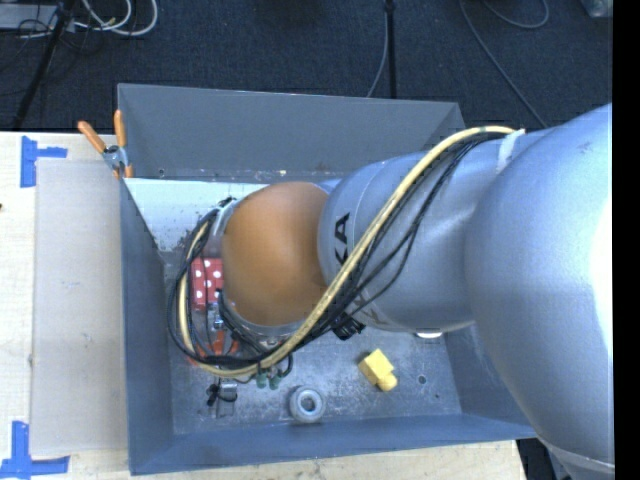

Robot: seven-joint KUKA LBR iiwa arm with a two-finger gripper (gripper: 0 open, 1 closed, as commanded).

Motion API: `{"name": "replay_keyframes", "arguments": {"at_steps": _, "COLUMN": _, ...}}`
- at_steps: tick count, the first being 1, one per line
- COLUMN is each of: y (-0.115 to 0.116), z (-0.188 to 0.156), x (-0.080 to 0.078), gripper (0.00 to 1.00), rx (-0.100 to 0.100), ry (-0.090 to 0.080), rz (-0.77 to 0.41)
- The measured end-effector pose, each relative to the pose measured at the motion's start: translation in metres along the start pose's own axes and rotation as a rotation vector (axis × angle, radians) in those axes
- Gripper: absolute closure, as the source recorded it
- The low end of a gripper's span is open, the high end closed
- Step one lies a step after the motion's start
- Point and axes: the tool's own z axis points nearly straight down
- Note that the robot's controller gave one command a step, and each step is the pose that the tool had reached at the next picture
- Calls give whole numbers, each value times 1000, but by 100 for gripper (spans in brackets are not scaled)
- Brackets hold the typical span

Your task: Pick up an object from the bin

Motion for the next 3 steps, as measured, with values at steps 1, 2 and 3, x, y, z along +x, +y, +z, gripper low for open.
{"name": "replay_keyframes", "arguments": {"at_steps": 1, "y": -1, "z": -5, "x": -2, "gripper": 0, "rx": -2, "ry": -7, "rz": 5}}
{"name": "replay_keyframes", "arguments": {"at_steps": 2, "y": -47, "z": 58, "x": -45, "gripper": 0, "rx": -2, "ry": -6, "rz": -34}}
{"name": "replay_keyframes", "arguments": {"at_steps": 3, "y": -64, "z": 93, "x": -59, "gripper": 0, "rx": 1, "ry": -2, "rz": -62}}
